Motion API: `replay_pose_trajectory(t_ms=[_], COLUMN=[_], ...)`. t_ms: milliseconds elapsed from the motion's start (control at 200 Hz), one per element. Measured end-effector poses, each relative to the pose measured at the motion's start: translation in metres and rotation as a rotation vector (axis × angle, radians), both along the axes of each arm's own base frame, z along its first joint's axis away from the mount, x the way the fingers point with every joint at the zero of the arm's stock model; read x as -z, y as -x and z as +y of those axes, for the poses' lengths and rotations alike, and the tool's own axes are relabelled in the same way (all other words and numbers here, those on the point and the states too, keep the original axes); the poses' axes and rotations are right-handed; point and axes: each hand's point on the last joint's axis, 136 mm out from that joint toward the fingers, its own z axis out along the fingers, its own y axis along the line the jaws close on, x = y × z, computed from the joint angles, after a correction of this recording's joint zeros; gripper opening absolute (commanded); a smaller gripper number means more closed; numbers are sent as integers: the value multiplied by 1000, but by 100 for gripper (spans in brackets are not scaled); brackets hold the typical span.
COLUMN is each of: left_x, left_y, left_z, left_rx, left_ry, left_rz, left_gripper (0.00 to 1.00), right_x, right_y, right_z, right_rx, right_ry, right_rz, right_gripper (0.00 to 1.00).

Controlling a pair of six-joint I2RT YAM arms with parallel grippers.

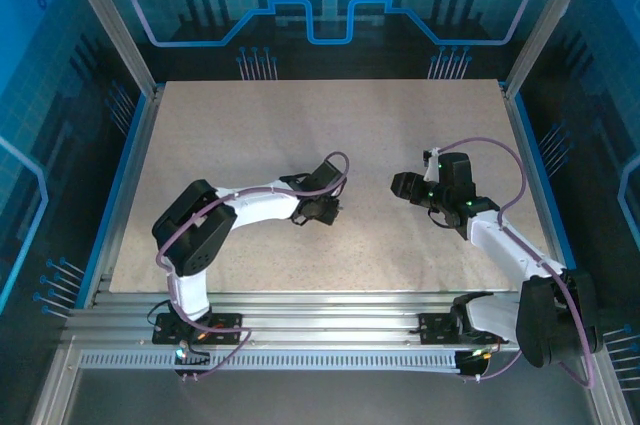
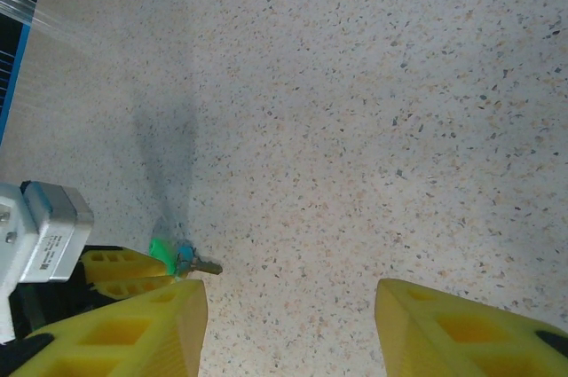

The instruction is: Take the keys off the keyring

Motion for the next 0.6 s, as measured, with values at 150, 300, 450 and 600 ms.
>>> replay_pose_trajectory(t_ms=[150,300,450,600], left_x=[4,4,1,-4], left_y=[1,0,-5,-5], left_z=[1,2,3,4], left_rx=[3,-2,-3,4], left_ry=[-35,-57,-76,-85], left_rz=[-13,-33,-61,-65], left_gripper=[19,9,0,0], right_x=[0,-1,-3,-4], right_y=[0,0,0,1], right_z=[0,0,0,1], right_rx=[1,2,5,7], right_ry=[-2,-3,-8,-17], right_rz=[1,-1,-6,-5], right_gripper=[54,54,55,55])
